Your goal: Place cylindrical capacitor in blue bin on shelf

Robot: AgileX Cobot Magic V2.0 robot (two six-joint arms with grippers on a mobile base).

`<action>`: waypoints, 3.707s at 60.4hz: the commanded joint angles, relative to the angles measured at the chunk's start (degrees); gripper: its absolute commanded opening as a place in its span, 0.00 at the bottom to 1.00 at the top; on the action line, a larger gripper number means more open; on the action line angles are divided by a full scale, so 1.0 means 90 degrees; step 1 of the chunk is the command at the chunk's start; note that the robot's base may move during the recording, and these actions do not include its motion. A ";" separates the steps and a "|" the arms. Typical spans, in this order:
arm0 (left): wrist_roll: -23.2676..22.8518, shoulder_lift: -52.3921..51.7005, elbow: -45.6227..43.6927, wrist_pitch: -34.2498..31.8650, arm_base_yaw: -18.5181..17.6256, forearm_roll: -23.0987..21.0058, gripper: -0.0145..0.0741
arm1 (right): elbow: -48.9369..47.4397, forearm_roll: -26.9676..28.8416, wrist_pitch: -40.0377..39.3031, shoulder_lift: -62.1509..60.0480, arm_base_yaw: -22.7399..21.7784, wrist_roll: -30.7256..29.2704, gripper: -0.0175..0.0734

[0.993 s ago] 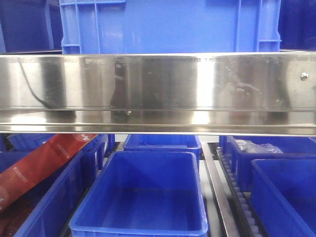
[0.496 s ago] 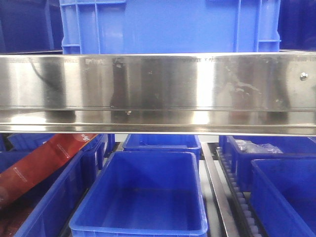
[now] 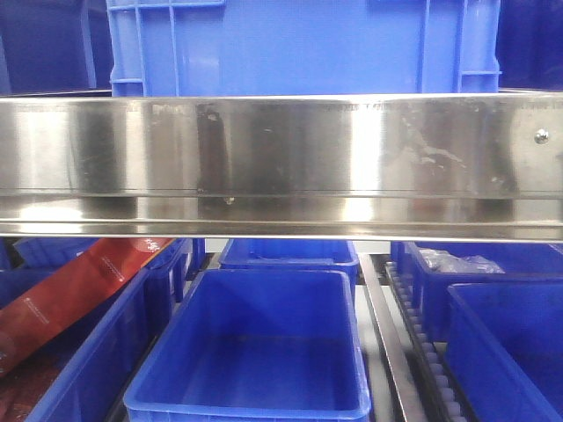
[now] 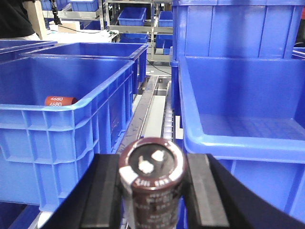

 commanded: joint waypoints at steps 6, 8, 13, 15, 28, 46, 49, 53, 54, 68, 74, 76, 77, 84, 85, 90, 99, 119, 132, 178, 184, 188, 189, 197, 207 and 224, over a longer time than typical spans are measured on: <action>-0.0364 -0.1435 0.1207 -0.0136 0.0324 0.0000 0.04 | -0.0063 0.0009 -0.0121 0.0262 0.0008 -0.0299 0.01; -0.0462 -0.1707 0.1360 -0.0150 0.0373 0.0000 0.04 | -0.0117 0.0009 -0.0121 0.0336 0.0008 -0.0328 0.01; -0.0537 -0.2271 0.1740 -0.0161 0.0504 0.0061 0.04 | -0.0347 0.0009 -0.0133 0.0542 0.0019 -0.0339 0.01; -0.0537 -0.2464 0.1859 -0.0161 0.0558 0.0092 0.04 | -0.0484 0.0009 -0.0133 0.0654 0.0044 -0.0339 0.01; -0.0549 -0.3082 0.2267 -0.0048 0.0722 0.0015 0.04 | -0.1686 0.0009 -0.0203 0.1837 0.0726 -0.0663 0.01; -0.0549 -0.3108 0.2281 0.0083 0.0722 -0.0140 0.04 | -0.4289 0.0009 0.0212 0.4408 0.2196 -0.0878 0.01; -0.0549 -0.3108 0.2281 0.0083 0.0722 -0.0140 0.04 | -0.4713 0.0009 0.0314 0.4844 0.2411 -0.0878 0.01; -0.0549 -0.3108 0.2281 0.0083 0.0722 -0.0140 0.04 | -0.5302 0.0009 0.0511 0.5396 0.2647 -0.0878 0.01; -0.0549 -0.3108 0.2281 0.0083 0.0722 -0.0140 0.04 | -0.5475 0.0009 0.0585 0.5574 0.2686 -0.0878 0.01; -0.0549 -0.3108 0.2281 0.0083 0.0722 -0.0140 0.04 | -0.6749 0.0071 0.1163 0.7304 0.2809 -0.0807 0.01; -0.0549 -0.3108 0.2281 0.0083 0.0722 -0.0140 0.04 | -0.6929 0.0071 0.1190 0.7813 0.2794 -0.0717 0.01; -0.0549 -0.3108 0.2281 0.0083 0.0722 -0.0153 0.04 | -0.6929 0.0071 0.1190 0.7916 0.2794 -0.0653 0.01; -0.0549 -0.3108 0.2281 0.0083 0.0722 -0.0153 0.04 | -0.6929 0.0071 0.1190 0.7991 0.2794 -0.0619 0.01; -0.0549 -0.3108 0.2281 0.0045 0.0722 -0.0167 0.04 | -0.6929 0.0071 0.1190 0.8298 0.2794 -0.0589 0.01; -0.0549 -0.3108 0.2281 0.0031 0.0722 -0.0167 0.04 | -0.6929 0.0071 0.1190 0.8326 0.2794 -0.0589 0.01; -0.0549 -0.3108 0.2281 0.0017 0.0722 -0.0178 0.04 | -0.6929 0.0071 0.1190 0.8427 0.2794 -0.0589 0.08; -0.0549 -0.3108 0.2281 0.0017 0.0722 -0.0178 0.04 | -0.6929 0.0071 0.1190 0.8453 0.2794 -0.0563 0.53; -0.0549 -0.3108 0.2281 0.0017 0.0722 -0.0178 0.04 | -0.6939 0.0071 0.1166 0.8227 0.2784 -0.0563 0.81; -0.0549 -0.3108 0.2281 0.0017 0.0722 -0.0178 0.04 | -0.6928 0.0071 0.1231 0.7556 0.2739 -0.0563 0.42; -0.0549 -0.3108 0.2281 -0.0268 0.0722 -0.0119 0.04 | -0.3114 -0.0606 0.0233 0.3794 0.2739 -0.0399 0.03; -0.0549 -0.3108 0.2281 -0.0406 0.0722 -0.0119 0.04 | -0.2047 -0.0606 -0.0163 0.3130 0.2674 -0.0211 0.03; -0.0549 -0.3108 0.2281 -0.0445 0.0722 -0.0119 0.04 | -0.1310 -0.0606 -0.0342 0.2645 0.2534 -0.0068 0.03; -0.0549 -0.3108 0.2281 -0.0445 0.0722 -0.0119 0.04 | -0.1171 -0.0606 -0.0368 0.2545 0.2497 -0.0036 0.03; -0.0549 -0.3108 0.2281 -0.0489 0.0722 -0.0119 0.04 | 0.0024 -0.0606 -0.0459 0.1633 0.2003 0.0112 0.03; -0.0549 -0.3108 0.2324 -0.0490 0.0722 -0.0119 0.04 | 0.0943 -0.0618 -0.0368 0.0414 0.1347 0.0112 0.03; -0.0549 -0.3108 0.2482 -0.0490 0.0722 -0.0119 0.04 | 0.1456 -0.0729 0.0063 -0.1429 0.0996 0.0112 0.03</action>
